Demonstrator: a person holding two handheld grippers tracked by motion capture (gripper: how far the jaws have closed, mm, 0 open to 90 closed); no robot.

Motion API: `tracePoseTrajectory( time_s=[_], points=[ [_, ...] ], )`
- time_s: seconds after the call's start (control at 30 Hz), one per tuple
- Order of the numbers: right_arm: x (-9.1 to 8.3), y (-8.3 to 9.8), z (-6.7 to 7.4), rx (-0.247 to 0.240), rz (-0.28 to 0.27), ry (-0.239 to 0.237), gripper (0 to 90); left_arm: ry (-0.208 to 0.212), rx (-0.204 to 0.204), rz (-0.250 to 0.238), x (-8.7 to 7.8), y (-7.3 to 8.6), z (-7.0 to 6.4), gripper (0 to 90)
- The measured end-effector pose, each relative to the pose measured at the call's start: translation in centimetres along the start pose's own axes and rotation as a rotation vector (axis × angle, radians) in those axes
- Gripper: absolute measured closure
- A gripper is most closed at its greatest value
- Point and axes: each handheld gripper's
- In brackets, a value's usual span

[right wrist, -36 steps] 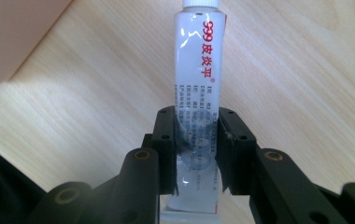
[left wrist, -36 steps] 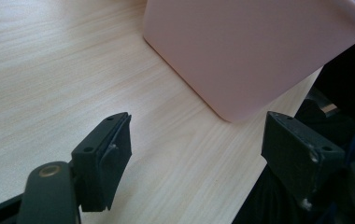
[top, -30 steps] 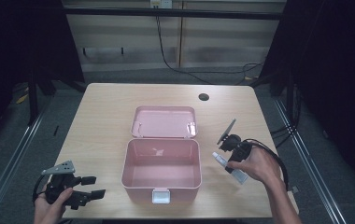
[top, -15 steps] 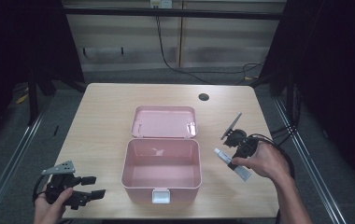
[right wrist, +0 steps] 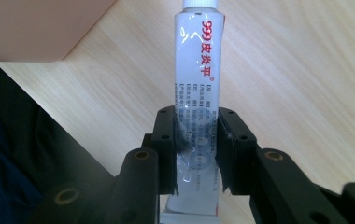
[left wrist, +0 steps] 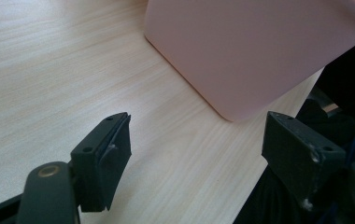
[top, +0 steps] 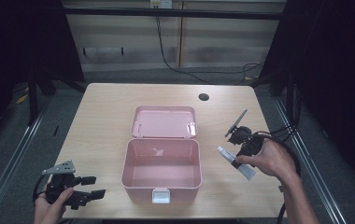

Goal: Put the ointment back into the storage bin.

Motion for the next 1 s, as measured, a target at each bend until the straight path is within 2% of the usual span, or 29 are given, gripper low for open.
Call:
tracePoseTrajectory(
  time_s=[0.07,0.17,0.33,0.47,0.57,0.77,0.83,1.0],
  points=[
    [-1.2,0.1,0.0,0.001,-0.042,-0.004,70.8,-0.001,-0.003,-0.004,0.0,0.0,0.0,23.7],
    [-2.2,0.0,0.2,-0.006,-0.048,0.01,70.8,-0.001,-0.005,-0.001,0.0,0.0,0.0,23.7],
    [-3.5,-0.3,0.7,-0.019,-0.065,0.002,70.8,-0.002,-0.002,0.004,0.1,0.0,0.0,23.7],
    [-4.7,-0.9,1.4,-0.054,-0.074,-0.008,70.8,-0.003,-0.003,-0.003,0.0,0.0,0.0,23.7],
    [-6.0,-1.6,1.9,-0.084,-0.091,0.003,70.8,0.0,-0.005,-0.005,0.0,0.0,0.0,23.7],
    [-7.1,-2.2,2.5,-0.13,-0.103,-0.001,70.9,0.0,-0.005,-0.005,-0.1,0.0,0.1,23.7],
    [-7.8,-2.5,3.1,-0.163,-0.133,-0.014,70.8,0.001,-0.005,-0.004,0.0,0.0,0.0,23.7],
    [-8.1,-3.3,4.3,-0.232,-0.129,-0.022,70.8,-0.001,-0.004,-0.003,0.0,0.0,0.0,23.7]
  ],
)
Point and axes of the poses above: each handheld gripper's, and its own axes: x roughly forward along the jaws, y roughly out of its underside, z roughly to its left, and after that the axes turned 1 degree about y, right-handed
